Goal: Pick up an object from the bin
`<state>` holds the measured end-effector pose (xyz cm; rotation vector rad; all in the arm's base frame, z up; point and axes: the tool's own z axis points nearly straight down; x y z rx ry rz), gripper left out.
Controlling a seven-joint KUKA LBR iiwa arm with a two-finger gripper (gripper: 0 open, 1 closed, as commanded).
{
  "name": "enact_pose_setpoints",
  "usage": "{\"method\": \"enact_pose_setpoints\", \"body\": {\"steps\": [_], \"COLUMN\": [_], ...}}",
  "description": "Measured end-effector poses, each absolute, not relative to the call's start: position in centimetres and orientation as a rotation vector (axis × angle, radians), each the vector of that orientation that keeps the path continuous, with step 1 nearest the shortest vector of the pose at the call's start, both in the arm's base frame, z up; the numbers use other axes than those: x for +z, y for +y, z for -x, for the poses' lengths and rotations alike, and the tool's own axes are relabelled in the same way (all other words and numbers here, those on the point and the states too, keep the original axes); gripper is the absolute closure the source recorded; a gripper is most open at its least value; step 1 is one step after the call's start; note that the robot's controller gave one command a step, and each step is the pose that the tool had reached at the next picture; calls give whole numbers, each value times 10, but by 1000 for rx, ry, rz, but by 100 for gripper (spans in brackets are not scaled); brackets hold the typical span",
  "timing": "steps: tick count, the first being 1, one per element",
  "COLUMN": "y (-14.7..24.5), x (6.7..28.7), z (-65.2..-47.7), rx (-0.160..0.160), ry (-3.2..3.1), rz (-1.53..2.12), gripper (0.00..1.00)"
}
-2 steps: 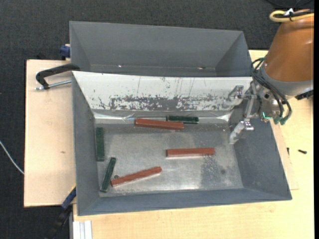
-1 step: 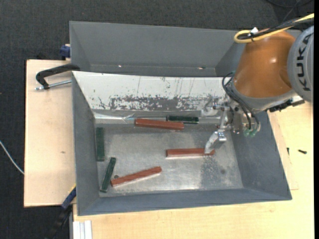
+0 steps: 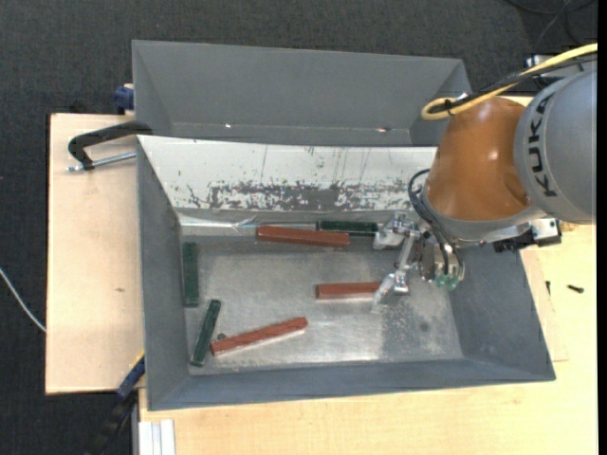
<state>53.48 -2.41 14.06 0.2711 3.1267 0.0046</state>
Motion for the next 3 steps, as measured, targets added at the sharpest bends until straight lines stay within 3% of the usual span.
{"method": "enact_pose_setpoints", "body": {"steps": [1,2,3], "y": [-27,-27,-23], "x": [76,76,222], "z": [-522,-522,-522], "rx": [4,3,1], "ry": [3143,3143,3133], "rz": [-124,-124,-118], "gripper": [100,100,100]}}
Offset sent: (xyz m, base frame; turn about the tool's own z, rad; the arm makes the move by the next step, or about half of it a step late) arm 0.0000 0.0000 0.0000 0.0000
